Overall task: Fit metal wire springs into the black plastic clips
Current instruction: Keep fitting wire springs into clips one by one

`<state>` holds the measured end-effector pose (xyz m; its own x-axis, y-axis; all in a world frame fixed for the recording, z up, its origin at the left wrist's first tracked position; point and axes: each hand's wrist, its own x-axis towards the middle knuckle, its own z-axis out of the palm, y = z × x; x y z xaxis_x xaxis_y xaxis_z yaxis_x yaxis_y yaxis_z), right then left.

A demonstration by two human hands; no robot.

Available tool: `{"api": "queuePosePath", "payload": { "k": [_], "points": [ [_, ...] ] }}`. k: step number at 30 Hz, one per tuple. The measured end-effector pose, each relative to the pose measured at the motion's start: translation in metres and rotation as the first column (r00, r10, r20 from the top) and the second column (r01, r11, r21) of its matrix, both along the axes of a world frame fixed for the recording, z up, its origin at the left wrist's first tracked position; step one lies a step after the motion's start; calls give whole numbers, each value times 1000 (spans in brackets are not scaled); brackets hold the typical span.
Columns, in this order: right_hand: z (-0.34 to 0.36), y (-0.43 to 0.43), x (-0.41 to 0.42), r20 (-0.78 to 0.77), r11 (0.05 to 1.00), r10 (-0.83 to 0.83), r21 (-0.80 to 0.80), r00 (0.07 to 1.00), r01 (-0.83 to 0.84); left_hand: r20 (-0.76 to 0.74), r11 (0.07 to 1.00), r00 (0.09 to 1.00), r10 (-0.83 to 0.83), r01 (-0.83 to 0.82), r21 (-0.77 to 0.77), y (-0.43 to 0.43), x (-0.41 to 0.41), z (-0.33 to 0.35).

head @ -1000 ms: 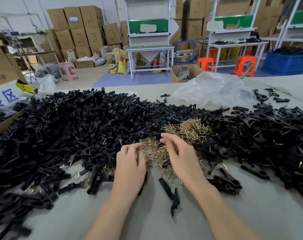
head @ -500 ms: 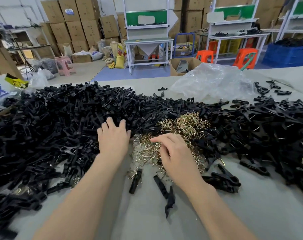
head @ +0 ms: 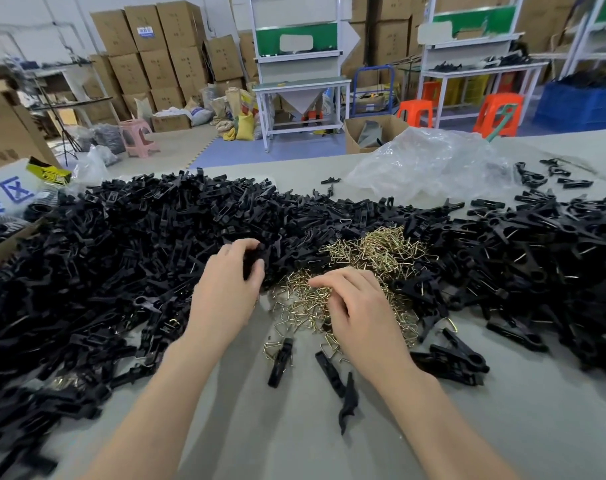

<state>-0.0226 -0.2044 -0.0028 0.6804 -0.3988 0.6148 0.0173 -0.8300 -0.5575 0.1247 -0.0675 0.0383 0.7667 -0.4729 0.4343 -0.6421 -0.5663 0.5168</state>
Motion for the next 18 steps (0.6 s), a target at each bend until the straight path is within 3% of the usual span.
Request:
{"api": "queuePosePath", "payload": {
  "k": [2, 4, 12, 15, 18],
  "points": [
    [2, 3, -2, 17, 1000, -2, 30, 1000, 1, -192, 947, 979, -75, 9, -322, 3, -20, -5],
    [4, 8, -5, 24, 998, 7, 67, 1000, -9, -309, 878, 939, -154, -13, -478, 3, -40, -14],
    [1, 17, -1, -101, 955, 166, 264, 981, -135, -255, 895, 941, -223, 94, -435, 4, -65, -32],
    [5, 16, 1, -17, 861, 255, 460, 967, -219, -215, 874, 935, -282, 159, -459, 0, -71, -31],
    [13, 16, 1, 110, 699, 355, 628, 928, -342, -232, 858, 926, -297, 152, -491, -3, -74, -30]
  ]
}}
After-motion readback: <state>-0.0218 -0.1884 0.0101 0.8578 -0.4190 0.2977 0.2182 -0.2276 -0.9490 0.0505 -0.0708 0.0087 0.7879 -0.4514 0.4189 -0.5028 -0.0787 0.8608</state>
